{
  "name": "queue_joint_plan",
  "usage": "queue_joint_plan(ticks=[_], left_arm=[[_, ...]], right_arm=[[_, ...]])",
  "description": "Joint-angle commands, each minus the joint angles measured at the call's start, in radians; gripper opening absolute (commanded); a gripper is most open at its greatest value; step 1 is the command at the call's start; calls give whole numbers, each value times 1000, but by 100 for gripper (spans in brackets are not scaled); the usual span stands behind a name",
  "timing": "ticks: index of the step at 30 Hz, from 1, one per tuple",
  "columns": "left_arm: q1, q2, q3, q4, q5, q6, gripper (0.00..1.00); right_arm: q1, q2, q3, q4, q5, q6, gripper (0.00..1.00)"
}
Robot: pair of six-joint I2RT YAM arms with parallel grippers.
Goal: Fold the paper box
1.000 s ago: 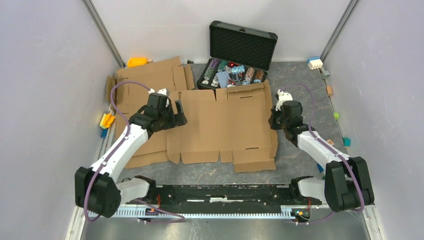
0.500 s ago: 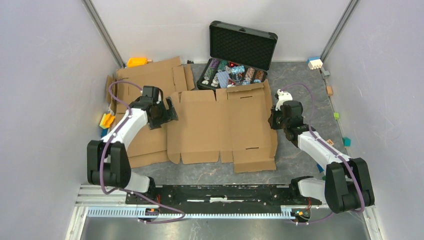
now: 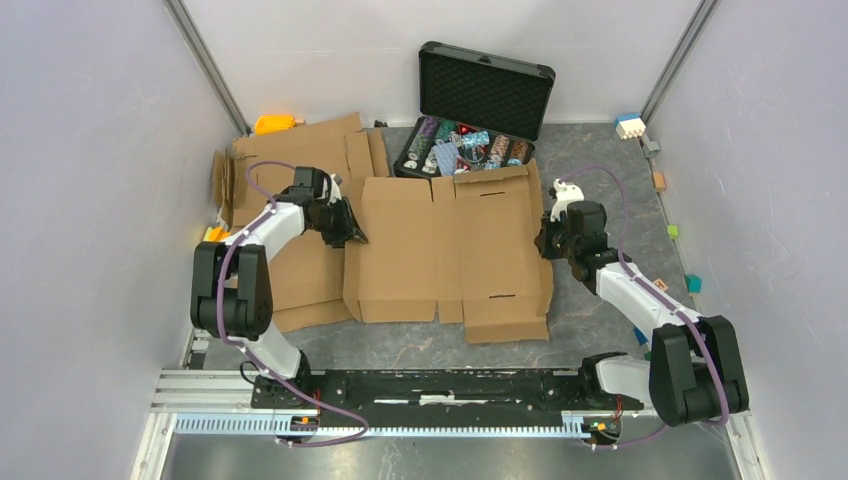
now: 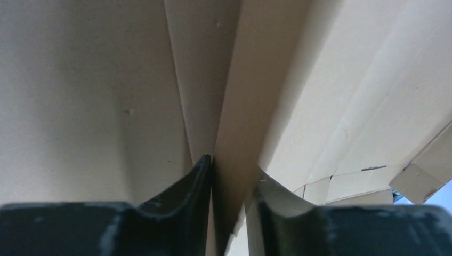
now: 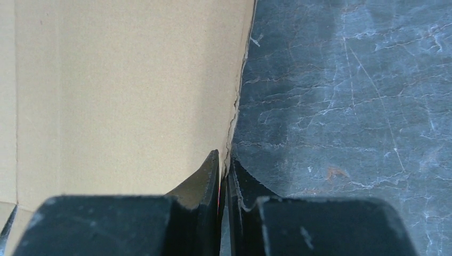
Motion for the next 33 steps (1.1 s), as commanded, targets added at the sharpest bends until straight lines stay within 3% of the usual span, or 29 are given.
queue_joint_plan(ticks=[1,4,12,17,22,23,26,30,33], left_arm=[[-7,-101,-32,113,171,30,23],[-7,-182,-60,133,197,30,2],[-56,-429,-115,234,239,-32,2],[-112,-513,-70,275,219,-71,2],[-186,-585,-40,282,180,-13,2],[-194,-602,-39,284,174,0,2],[-215,-658,-52,312,150,31,2],[-245,-744,-112,374,104,61,2],[-276,-767,-142,399,107,68,2]], right_arm=[[8,-18,15,52,-70,2,13],[8,-24,15,47,-51,6,12],[7,-78,31,99,-87,39,9],[7,-92,27,233,-125,86,9],[7,-126,-45,432,-120,59,10],[7,-138,-74,481,-105,49,13],[7,-144,-125,544,-68,34,36],[7,-97,-94,421,-32,44,59],[7,-94,-132,393,-54,50,66]])
